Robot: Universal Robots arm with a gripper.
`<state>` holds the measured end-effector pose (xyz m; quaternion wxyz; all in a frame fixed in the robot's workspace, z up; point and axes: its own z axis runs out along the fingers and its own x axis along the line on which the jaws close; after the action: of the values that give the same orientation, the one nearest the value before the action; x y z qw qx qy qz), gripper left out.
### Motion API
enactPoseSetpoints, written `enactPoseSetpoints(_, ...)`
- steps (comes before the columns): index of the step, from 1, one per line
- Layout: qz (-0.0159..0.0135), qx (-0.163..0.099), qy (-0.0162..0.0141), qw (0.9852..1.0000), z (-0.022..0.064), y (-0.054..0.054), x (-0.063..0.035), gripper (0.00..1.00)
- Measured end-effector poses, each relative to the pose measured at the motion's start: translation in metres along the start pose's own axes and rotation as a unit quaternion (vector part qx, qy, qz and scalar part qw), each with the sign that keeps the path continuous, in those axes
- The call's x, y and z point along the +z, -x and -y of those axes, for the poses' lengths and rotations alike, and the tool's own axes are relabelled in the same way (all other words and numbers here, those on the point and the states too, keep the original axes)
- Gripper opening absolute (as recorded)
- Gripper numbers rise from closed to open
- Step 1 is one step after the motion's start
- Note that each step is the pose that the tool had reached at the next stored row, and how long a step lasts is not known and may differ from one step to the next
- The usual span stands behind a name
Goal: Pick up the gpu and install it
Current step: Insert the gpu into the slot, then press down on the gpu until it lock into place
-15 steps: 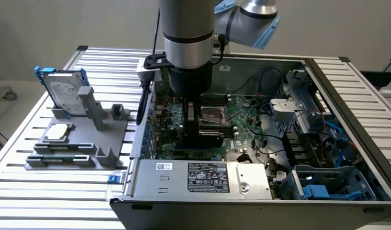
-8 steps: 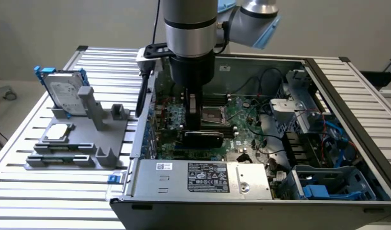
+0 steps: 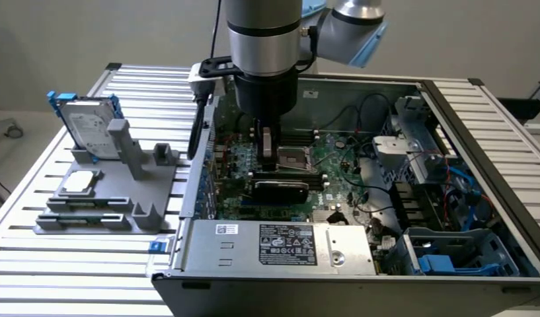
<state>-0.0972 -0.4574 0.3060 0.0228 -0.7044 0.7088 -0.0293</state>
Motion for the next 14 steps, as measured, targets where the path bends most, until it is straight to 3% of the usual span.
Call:
enactPoseSetpoints(1,-0.0001,0.0,0.0,1.0,0.0,0.0,-0.0001,0.13)
enactPoseSetpoints(3,-0.0001,0.0,0.0,1.0,0.0,0.0,0.0,0.11)
enactPoseSetpoints(14,-0.0001,0.0,0.0,1.0,0.0,0.0,-0.0001,0.11)
